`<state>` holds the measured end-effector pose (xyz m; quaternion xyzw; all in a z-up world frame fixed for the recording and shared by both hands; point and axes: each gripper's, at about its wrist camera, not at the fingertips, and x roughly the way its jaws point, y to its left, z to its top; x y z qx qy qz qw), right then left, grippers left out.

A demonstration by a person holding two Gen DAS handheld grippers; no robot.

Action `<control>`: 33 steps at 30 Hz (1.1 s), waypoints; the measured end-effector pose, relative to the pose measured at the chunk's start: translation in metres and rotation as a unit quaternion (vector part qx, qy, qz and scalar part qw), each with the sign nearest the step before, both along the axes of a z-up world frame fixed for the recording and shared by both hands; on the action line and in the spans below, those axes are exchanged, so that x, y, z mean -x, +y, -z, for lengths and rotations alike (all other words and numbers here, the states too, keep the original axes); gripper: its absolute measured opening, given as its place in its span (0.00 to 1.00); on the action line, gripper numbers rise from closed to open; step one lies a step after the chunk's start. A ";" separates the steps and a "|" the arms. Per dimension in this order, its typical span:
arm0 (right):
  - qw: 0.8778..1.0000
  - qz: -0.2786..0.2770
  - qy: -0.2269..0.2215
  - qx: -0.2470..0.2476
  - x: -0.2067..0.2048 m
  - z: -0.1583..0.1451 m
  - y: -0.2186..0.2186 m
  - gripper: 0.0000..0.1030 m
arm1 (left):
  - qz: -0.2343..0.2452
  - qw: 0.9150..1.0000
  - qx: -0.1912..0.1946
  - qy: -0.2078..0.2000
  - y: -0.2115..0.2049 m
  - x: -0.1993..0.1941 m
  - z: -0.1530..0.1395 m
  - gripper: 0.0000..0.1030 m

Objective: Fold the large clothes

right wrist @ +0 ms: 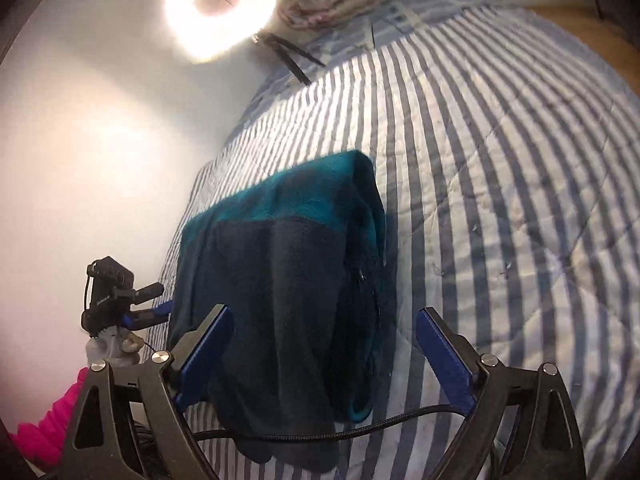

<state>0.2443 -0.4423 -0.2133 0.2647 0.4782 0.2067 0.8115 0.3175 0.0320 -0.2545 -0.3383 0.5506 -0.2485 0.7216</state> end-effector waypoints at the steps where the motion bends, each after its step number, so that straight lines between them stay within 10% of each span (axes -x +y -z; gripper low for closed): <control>1: 1.000 -0.004 0.005 0.001 -0.002 0.004 0.003 0.91 | 0.004 1.000 -0.003 0.007 -0.003 -0.003 0.005 0.65; 17: 0.996 -0.038 0.043 -0.075 -0.031 0.050 0.014 0.83 | 0.017 0.999 0.032 0.026 -0.002 -0.028 0.037 0.67; 33: 0.998 -0.057 0.012 0.037 -0.040 0.010 0.065 0.42 | 0.038 0.989 -0.124 -0.072 -0.045 -0.005 -0.009 0.41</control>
